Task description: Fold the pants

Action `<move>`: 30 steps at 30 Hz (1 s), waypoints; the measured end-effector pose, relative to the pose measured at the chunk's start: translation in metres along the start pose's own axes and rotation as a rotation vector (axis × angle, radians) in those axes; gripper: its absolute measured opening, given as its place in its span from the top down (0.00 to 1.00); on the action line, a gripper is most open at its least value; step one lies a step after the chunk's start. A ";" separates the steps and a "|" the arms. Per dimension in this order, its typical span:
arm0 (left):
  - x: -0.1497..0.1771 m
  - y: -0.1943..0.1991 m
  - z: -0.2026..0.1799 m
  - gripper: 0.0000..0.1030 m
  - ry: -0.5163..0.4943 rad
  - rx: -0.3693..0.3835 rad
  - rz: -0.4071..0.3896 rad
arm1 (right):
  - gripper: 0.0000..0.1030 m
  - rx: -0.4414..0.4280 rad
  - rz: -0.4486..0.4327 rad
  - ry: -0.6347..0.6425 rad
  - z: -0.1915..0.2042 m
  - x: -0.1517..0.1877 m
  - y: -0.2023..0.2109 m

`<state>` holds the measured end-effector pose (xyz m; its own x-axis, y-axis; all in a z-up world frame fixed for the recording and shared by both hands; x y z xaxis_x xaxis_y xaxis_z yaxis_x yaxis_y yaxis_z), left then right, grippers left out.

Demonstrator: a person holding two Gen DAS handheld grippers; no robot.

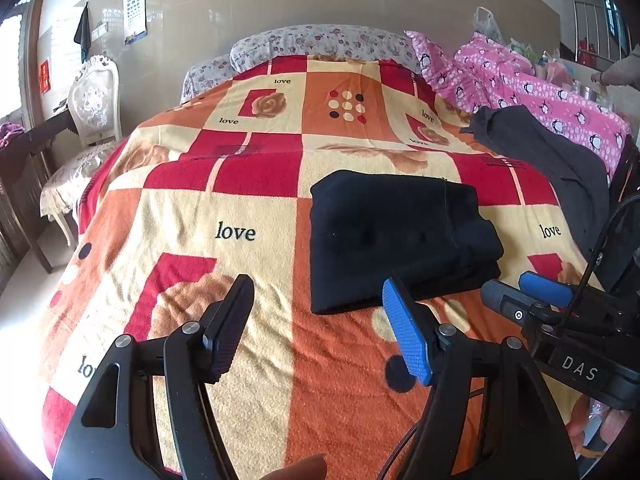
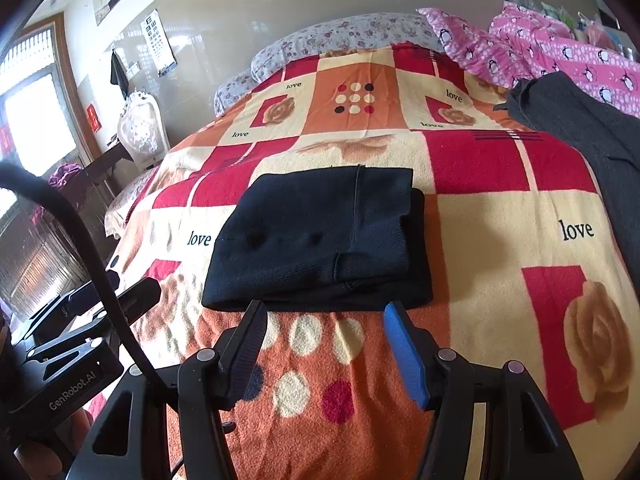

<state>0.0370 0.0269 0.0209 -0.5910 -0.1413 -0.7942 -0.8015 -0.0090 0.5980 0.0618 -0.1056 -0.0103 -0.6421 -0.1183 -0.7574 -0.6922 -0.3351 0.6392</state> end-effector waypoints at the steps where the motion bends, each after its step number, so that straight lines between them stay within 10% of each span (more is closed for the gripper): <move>1: 0.000 0.001 0.000 0.34 0.000 0.002 0.000 | 0.43 0.000 0.000 0.002 0.001 0.001 0.001; 30: 0.009 0.011 -0.008 0.34 -0.005 0.018 -0.008 | 0.43 -0.023 0.014 0.003 0.010 0.015 0.009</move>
<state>0.0238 0.0173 0.0214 -0.5847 -0.1363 -0.7997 -0.8078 0.0076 0.5894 0.0423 -0.1013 -0.0148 -0.6504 -0.1261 -0.7490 -0.6755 -0.3549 0.6463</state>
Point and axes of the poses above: each gripper's, at about its wrist camera, not at the fingertips, and y roughly against the way its jaws point, z to its left, x to its underside, the point moved 10 cm from there along -y, roughly the way its jaws point, and after that the axes turned 6 degrees about y, right-handed, at the moved point
